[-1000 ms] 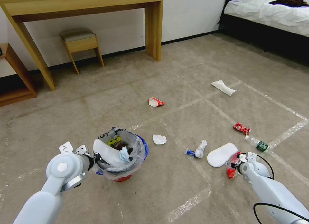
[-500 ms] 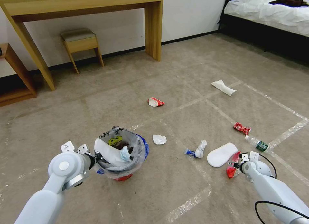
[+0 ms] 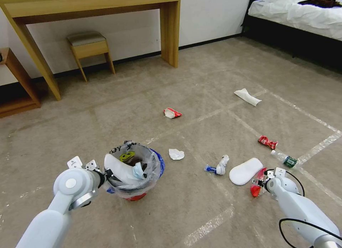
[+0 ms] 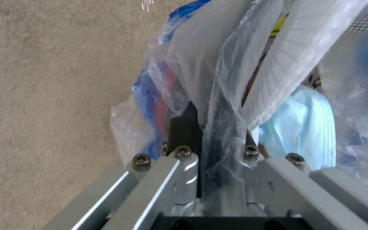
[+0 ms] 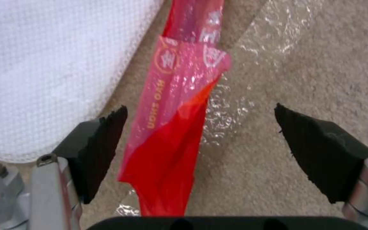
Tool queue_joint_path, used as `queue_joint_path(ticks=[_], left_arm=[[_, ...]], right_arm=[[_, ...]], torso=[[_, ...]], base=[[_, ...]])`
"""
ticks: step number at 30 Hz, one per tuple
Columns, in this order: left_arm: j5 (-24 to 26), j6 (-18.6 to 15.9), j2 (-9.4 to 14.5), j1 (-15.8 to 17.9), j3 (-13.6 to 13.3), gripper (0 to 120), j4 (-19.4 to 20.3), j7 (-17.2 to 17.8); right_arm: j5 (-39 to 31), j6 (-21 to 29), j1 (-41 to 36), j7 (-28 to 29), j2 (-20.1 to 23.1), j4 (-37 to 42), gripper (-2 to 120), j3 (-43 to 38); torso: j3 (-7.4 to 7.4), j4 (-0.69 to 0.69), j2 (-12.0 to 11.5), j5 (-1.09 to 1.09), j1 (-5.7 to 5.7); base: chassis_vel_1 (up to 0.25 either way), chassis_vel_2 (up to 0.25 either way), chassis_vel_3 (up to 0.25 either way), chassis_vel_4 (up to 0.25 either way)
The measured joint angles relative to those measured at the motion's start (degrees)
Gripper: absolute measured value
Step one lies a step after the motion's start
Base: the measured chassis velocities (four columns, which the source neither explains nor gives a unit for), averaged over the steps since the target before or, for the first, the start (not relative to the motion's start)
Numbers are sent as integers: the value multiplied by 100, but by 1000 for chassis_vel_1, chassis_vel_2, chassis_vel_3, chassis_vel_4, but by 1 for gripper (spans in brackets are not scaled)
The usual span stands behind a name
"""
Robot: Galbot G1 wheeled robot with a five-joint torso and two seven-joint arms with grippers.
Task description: Pick up the trash bin and place the garbage on the floor into it.
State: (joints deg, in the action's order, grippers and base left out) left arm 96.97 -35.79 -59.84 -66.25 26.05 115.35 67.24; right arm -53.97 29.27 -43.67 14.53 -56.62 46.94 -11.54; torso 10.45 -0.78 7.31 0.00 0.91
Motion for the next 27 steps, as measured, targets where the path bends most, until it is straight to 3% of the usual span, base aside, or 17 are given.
queue_joint_path(ticks=[10, 18, 27], left_arm=[[-11, -3, -9, 48, -30, 4, -40, -7], [-6, -2, 15, 43, -41, 4, -12, -11], [-26, 9, -20, 75, -92, 4, -5, -11]], right_arm=[[47, -32, 15, -31, -31, -142, 80, -37], [111, -81, 35, -84, -123, -261, 48, -71], [125, -84, 57, -110, -166, -288, 38, -48]], torso=[[0, -1, 0, 0, 0], [0, 0, 0, 0, 0], [0, 0, 0, 0, 0]], base=[[0, 0, 0, 0], [0, 0, 0, 0], [0, 0, 0, 0]])
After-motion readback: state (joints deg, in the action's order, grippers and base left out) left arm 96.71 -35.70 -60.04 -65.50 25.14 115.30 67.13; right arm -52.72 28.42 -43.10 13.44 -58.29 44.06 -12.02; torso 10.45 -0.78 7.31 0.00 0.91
